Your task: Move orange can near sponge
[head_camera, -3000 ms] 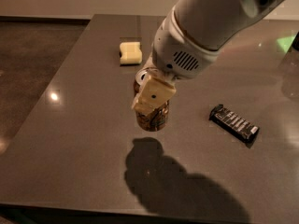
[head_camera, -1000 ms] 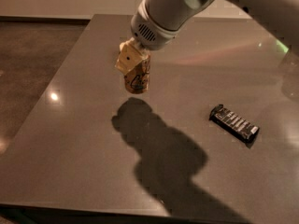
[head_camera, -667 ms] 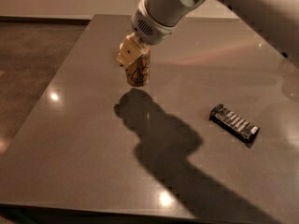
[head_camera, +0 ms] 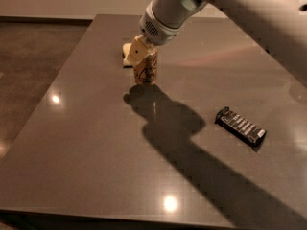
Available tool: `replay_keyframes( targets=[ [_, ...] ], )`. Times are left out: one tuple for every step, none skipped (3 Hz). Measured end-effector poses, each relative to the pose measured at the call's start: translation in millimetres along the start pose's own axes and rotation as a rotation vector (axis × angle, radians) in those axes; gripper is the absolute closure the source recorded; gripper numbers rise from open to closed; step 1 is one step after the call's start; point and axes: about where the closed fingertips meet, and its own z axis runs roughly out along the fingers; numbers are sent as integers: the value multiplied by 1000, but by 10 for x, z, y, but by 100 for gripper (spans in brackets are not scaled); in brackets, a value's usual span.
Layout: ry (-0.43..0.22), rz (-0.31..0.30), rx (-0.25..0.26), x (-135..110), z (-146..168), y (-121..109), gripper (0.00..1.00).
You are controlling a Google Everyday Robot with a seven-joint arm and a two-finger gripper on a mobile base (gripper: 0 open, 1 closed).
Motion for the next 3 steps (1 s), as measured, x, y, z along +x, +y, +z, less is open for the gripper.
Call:
replay_keyframes(
  targets=[
    [-6,16,13,-15,71,-94,100],
    [-6,18,23,-77,148,-181,100],
    [1,14,28,-157,223,-296,100]
  ],
)
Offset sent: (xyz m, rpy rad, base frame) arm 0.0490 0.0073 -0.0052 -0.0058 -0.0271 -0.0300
